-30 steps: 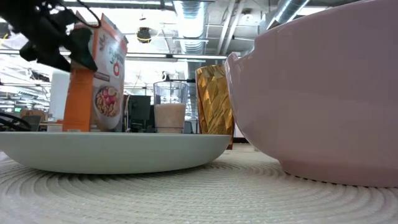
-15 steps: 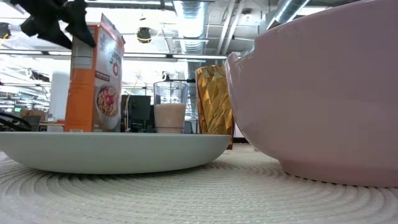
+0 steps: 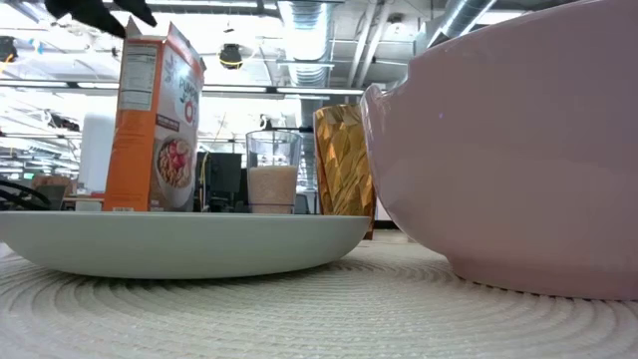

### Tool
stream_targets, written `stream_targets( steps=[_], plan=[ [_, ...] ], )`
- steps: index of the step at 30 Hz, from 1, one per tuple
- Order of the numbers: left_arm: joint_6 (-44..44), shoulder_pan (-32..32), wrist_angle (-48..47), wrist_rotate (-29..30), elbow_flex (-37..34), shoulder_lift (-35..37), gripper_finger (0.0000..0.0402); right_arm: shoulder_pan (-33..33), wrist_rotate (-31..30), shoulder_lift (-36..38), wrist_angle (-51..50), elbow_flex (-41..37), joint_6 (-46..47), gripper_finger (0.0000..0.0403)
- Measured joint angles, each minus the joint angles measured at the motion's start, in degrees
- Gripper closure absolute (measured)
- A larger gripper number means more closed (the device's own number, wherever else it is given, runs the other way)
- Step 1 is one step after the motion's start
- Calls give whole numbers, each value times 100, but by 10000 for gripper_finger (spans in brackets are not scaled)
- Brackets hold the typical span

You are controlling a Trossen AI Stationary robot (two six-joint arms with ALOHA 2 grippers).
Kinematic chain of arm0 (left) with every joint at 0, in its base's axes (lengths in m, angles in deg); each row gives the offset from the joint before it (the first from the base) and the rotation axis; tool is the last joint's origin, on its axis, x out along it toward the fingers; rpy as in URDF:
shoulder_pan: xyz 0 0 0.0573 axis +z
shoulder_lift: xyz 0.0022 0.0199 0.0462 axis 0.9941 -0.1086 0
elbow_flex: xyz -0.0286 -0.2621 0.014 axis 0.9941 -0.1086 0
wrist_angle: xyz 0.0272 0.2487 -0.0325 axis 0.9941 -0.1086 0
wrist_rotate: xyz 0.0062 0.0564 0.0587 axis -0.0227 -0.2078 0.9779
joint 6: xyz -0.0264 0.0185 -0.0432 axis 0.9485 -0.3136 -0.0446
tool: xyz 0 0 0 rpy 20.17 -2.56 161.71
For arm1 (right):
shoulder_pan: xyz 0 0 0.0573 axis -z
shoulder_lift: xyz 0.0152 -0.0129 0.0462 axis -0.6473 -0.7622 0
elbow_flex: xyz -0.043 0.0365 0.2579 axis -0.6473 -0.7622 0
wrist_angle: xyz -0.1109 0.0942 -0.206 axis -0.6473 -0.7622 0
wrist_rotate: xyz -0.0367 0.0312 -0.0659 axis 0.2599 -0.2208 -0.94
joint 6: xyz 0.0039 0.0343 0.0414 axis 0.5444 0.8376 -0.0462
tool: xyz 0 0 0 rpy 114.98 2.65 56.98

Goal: Arrange a breakfast setting
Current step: Pour the cereal from the cereal box into the white bowl, then put the blue patterned spoon to the left of the gray plate

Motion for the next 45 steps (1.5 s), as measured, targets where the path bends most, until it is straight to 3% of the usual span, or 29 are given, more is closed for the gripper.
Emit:
stream_targets(
  steps=[12,27,37,45],
  plan=[
    [-749,0,8,-590,1033,2,51,0,0,0,0,0,1,252],
    [-1174,0,276,-630,1889,0,51,0,0,0,0,0,-1,252],
    [-2359,0,1555,-986,2003,-6,51,-2,0,0,0,0,-1,252],
    [-2913,0,1897,-1478,2003,-39,51,-2,4,0,1,0,5,252]
  ],
)
